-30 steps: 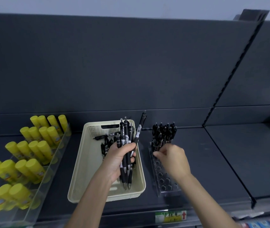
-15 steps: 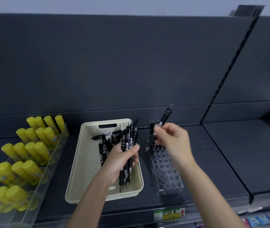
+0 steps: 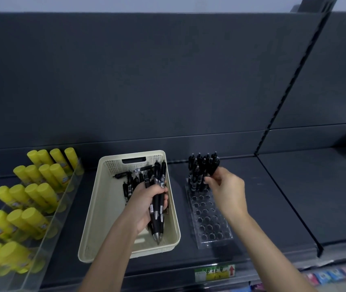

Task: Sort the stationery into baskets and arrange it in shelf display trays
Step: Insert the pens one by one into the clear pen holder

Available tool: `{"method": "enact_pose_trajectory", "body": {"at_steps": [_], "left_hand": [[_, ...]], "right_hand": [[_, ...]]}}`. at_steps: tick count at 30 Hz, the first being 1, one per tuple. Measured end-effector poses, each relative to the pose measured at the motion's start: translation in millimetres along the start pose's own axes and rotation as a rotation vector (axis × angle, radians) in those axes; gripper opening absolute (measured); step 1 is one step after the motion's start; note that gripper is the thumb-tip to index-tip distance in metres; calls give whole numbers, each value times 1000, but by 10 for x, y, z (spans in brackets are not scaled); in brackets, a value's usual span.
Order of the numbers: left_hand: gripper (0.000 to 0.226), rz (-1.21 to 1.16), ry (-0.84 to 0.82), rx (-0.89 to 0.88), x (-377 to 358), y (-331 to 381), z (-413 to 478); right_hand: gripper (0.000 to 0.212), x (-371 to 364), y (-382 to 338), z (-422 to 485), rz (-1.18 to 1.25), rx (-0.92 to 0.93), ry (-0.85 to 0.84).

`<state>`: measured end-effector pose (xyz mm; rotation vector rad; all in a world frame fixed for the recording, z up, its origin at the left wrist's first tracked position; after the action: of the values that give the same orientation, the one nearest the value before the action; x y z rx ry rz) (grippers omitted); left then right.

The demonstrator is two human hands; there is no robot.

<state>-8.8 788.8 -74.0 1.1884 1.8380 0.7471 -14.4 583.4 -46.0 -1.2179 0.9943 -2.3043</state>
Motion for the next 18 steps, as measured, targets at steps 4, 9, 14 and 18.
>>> {"method": "enact_pose_trajectory", "body": {"at_steps": [4, 9, 14, 18], "left_hand": [[17, 78, -15, -56, -11, 5, -19], [14, 43, -40, -74, -17, 9, -33], [19, 67, -29, -110, -7, 22, -45], [21, 90, -67, -146, -5, 34, -68]], "right_hand": [[18, -63, 20, -18, -55, 38, -63], [24, -148, 13, -65, -147, 89, -137], [26, -150, 3, -72, -156, 107, -146], [15, -71, 67, -116, -100, -1, -143]]}}
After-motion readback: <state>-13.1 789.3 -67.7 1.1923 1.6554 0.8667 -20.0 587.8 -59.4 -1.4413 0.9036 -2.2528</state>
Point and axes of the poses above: each hand's wrist, its own z-axis towards the middle knuckle, its own x-axis out of the back of the hand, y = z × x, the point moved 2 cm from there along z, towards the middle knuckle, and after that the axes turned 14 degrees about y, right-handed, at the moved point
